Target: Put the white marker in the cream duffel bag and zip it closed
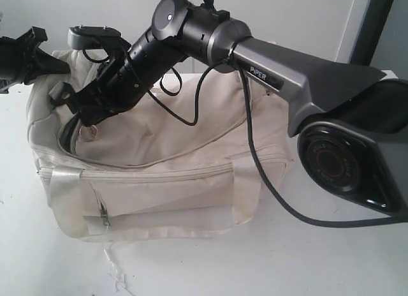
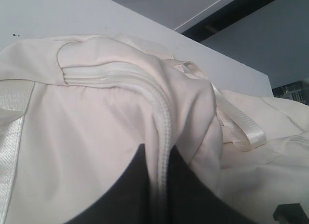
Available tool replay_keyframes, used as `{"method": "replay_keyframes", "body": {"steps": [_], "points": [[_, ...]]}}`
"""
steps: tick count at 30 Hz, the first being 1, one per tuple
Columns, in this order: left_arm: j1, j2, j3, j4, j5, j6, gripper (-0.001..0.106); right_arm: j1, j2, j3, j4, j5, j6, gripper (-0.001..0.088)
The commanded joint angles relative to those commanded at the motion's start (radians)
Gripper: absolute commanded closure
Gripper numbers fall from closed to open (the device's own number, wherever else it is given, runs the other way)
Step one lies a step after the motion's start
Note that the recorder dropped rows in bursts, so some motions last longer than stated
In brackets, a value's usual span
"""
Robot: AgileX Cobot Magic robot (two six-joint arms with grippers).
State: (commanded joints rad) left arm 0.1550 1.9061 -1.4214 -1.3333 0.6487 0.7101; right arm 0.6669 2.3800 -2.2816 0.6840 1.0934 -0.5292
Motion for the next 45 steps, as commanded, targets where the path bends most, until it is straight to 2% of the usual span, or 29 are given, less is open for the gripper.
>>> {"method": "replay_keyframes", "body": {"steps": [25, 36, 45], "points": [[0.002, 0.0, 0.0, -0.012, -0.002, -0.002, 0.105, 0.0, -0.078, 0.0, 0.0, 0.046, 0.009, 0.0868], [0.002, 0.0, 0.0, -0.012, -0.004, -0.002, 0.105, 0.004, -0.078, 0.0, 0.0, 0.119, 0.009, 0.0868], [0.002, 0.0, 0.0, -0.019, -0.004, -0.004, 0.105, 0.02, -0.078, 0.0, -0.006, 0.126, 0.009, 0.0868]]}}
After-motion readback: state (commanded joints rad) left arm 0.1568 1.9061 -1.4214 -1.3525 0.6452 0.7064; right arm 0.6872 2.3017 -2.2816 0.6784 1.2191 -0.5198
